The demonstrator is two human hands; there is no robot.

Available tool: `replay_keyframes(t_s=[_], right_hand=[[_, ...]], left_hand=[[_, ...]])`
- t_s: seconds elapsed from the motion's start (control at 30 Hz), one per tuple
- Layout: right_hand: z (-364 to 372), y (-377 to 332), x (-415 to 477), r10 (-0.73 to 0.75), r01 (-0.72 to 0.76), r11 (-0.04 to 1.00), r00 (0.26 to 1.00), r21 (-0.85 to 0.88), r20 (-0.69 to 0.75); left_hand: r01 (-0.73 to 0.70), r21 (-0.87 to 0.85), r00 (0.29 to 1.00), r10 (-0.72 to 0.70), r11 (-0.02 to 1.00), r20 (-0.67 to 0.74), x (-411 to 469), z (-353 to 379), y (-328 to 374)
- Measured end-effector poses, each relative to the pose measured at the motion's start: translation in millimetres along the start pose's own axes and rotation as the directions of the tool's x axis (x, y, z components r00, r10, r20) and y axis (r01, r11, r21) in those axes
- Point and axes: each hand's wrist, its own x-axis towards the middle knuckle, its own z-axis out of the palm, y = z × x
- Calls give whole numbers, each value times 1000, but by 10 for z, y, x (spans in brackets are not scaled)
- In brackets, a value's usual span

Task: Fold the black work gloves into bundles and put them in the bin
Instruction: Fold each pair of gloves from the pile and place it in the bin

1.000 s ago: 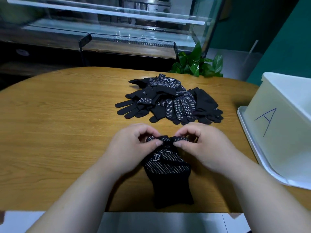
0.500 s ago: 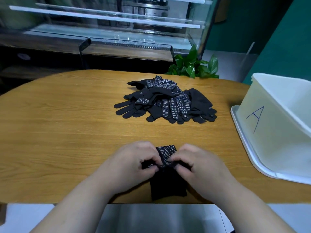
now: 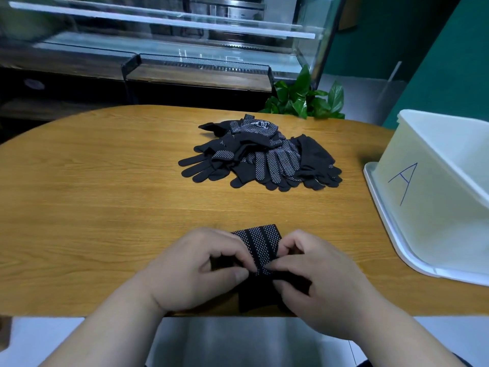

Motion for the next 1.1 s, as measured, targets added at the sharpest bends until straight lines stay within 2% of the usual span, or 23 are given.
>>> replay_keyframes(t_s=[0.1,0.2,0.33,0.4,0.47,0.53,0.63,0.77,0.87,1.0,1.1], right_hand=[[9,15,-6,-37,37,999,999,-32,-12],[27,37,3,-52,52,999,998,-11,-24],[21,55,-3,-55,58,996,997,63,-48],[19,63,-5,-34,39,994,998,103,-50],[38,78,9,-30,31,995,999,90,-22],[68,92,29,-55,54,997,999,62,2],[80,104,45,-80,80,994,997,73,-2],[71,122,42,-92,94,990,995,105,-30],[42,133,39,-114,134,976,986,169,-125],[-3,203,60,50,34,958,957,284,-285],[-10,292,89,163,-69,957,932,283,-324]], left_hand=[[49,-193,998,-54,980,-18,-30,19,-35],[78,-397,993,-108,914,-53,-41,28,-81],[67,-597,946,-241,800,-217,-19,-26,-113],[125,-507,882,-330,853,-337,7,-74,-134],[271,-225,845,-344,936,-410,31,-109,-194],[343,64,882,-298,937,-366,37,-111,-262],[397,262,913,-351,879,-208,49,-88,-293],[474,379,880,-430,795,-200,82,-47,-263],[498,439,864,-471,748,-178,119,-12,-213],[500,466,858,-491,730,-151,132,11,-200],[494,455,863,-484,741,-148,128,11,-221]])
